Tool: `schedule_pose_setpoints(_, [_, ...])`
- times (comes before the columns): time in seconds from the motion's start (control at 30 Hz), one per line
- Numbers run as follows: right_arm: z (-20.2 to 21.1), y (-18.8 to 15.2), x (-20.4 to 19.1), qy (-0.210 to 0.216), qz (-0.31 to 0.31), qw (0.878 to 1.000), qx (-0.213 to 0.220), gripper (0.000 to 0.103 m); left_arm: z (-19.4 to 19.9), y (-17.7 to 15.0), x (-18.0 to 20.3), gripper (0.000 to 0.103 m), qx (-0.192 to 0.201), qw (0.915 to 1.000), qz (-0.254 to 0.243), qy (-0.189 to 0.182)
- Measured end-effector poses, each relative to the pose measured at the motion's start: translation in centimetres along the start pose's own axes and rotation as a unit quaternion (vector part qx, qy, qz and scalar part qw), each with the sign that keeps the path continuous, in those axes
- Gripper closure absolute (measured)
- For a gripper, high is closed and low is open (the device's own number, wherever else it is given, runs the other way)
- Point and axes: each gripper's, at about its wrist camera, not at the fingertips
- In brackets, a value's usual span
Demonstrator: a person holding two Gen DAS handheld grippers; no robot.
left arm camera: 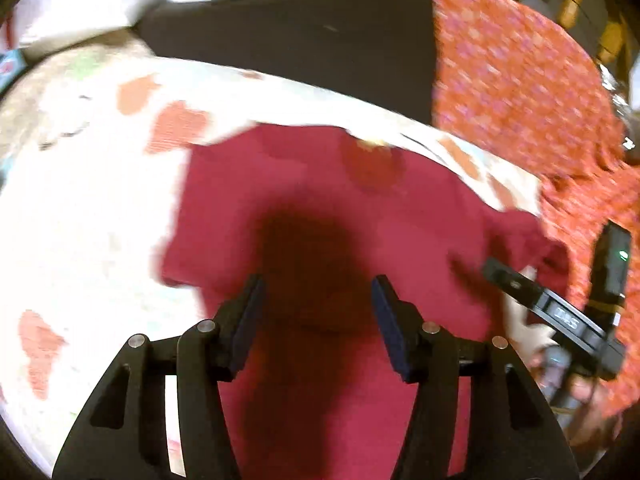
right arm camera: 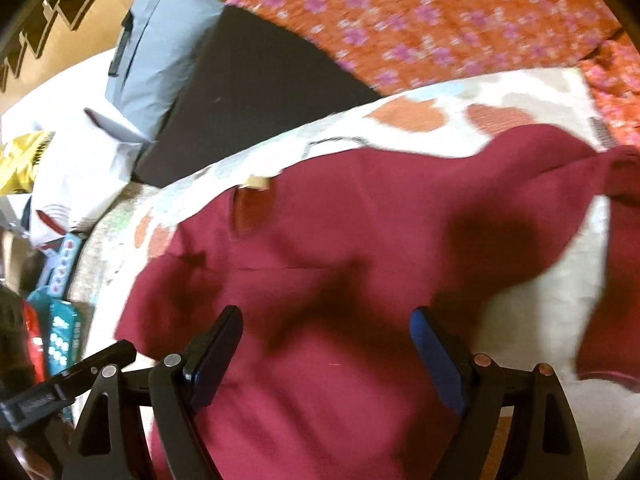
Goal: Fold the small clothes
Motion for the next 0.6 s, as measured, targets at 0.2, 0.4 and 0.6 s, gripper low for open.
schedule_pose_setpoints(0.2, [-0.9, -0.8, -0.3, -0.056, 0.016, 0.998, 0.000, 0.019, -0.6, -0.6, -5.5, 0.048, -0.019, 0.9972, 0.060, 0.040])
schedule_pose_setpoints(0.4, [-1.5, -0.3, 1.0, -0.085, 0.033, 0.996, 0.017, 0.019, -0.9, -0.3, -6.1, 0.048, -0.020, 0.9952, 0.087, 0.041])
schedule_pose_setpoints(0.6, [-4.6, -0.9, -1.2, -0.072, 0.105, 0.992, 0.005, 0.099, 0.1, 0.1, -6.4, 0.048, -0.003, 0.9934, 0.082, 0.080])
Point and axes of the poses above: each gripper's, at about its wrist camera, not at the fingertips, and z roughly against the way its jaws point, x to its right, y to its top, and after that the axes turned 11 degrees about -z, right-handed
